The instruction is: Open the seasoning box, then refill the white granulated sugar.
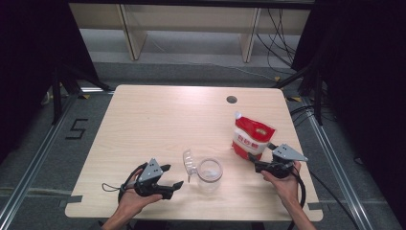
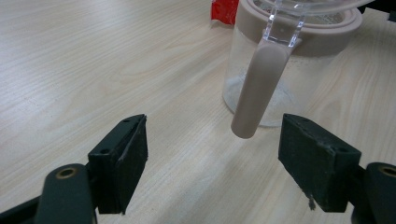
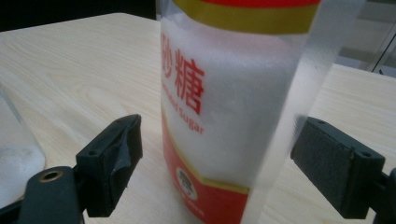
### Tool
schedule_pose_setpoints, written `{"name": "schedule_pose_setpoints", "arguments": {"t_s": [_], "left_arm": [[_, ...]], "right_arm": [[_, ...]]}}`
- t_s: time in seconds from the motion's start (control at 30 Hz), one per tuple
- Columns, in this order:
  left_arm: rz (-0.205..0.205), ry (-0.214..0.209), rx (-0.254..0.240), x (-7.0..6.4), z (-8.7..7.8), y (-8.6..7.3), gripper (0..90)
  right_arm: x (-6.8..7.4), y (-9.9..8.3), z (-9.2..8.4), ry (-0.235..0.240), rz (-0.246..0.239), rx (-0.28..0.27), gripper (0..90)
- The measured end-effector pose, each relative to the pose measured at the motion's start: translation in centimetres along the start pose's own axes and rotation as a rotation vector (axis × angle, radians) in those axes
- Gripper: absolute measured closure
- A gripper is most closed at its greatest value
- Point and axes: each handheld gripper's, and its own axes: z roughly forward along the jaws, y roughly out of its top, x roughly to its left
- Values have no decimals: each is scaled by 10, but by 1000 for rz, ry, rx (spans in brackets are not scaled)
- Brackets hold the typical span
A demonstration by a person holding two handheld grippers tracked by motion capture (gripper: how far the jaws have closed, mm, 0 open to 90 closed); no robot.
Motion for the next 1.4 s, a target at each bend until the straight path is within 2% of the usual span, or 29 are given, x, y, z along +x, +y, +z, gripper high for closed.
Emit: {"name": "schedule_pose_setpoints", "arguments": {"t_s": [0.07,0.1,0.13,0.17,0.27,0.3,0.33,0.37,0.5,0.53,0.7,0.73,0.77,0.8,0.83,0.87,0.9,0.97,1.0,1.03,1.07,1.13,1.17,1.2,1.23,1.27,1.3,1.37,1.4], "left_arm": [[0,0,1,0,0,0,238],[-6,1,1,-1,1,0,238],[-1,-8,-2,1,1,0,238],[-8,-6,9,0,1,0,238],[-15,-14,-5,-1,3,1,238],[-36,-12,-7,-3,4,0,238],[-26,-16,1,-2,3,0,238],[-4,-14,-1,-1,3,1,238],[-14,-15,-1,-1,2,0,238],[-13,-11,-3,-2,2,0,238],[-15,-12,-9,-1,3,0,238],[-37,-6,-15,-3,4,0,238],[-37,-6,-15,-3,4,0,238],[-13,-8,-1,-2,3,0,238],[-7,-8,3,-3,2,0,238],[-12,-10,-13,-3,3,0,238],[2,-20,2,-2,2,0,238],[3,-11,-2,-3,2,0,238],[-6,-17,3,-3,2,0,238],[-6,-17,3,-3,2,0,239],[4,-9,2,-4,1,0,239],[3,-12,-1,-3,1,-1,239],[1,-18,-4,-3,1,-1,239],[4,-15,-2,-3,1,-1,239],[8,-16,1,-3,0,-1,239],[6,-12,-12,-4,1,-1,239],[16,-19,2,-3,0,-1,239],[17,-18,0,-3,0,-1,239],[-5,-14,-1,-4,1,-2,239]], "right_arm": [[0,1,1,7,2,-1,183],[-1,1,2,-8,1,-16,185],[1,0,2,7,19,-14,185],[0,0,4,8,14,-27,186],[-2,0,4,0,-4,-28,189],[-2,0,6,2,4,-29,190],[-2,1,7,15,3,-26,190],[-1,1,7,3,9,-30,190],[-1,1,9,7,23,-21,190],[-3,0,11,8,5,-42,190],[-5,0,15,35,7,-62,189],[-3,0,16,22,24,-52,190],[-3,0,16,22,24,-52,190],[-5,0,18,36,13,-62,194],[-6,-1,19,27,10,-60,201],[-4,-1,19,23,23,-54,202],[-7,-1,21,36,5,-69,202],[-7,-2,23,12,11,-81,204],[-5,-3,23,18,36,-72,210],[-5,-3,23,18,36,-72,210],[-8,-3,25,45,15,-70,219],[-9,-3,27,35,8,-87,225],[-9,-3,27,51,27,-71,228],[-9,-3,28,39,24,-76,232],[-10,-3,29,57,25,-68,240],[-9,-4,29,41,39,-67,251],[-8,-4,30,53,49,-76,255],[-9,-4,30,59,50,-77,260],[-10,-4,31,60,29,-92,269]]}}
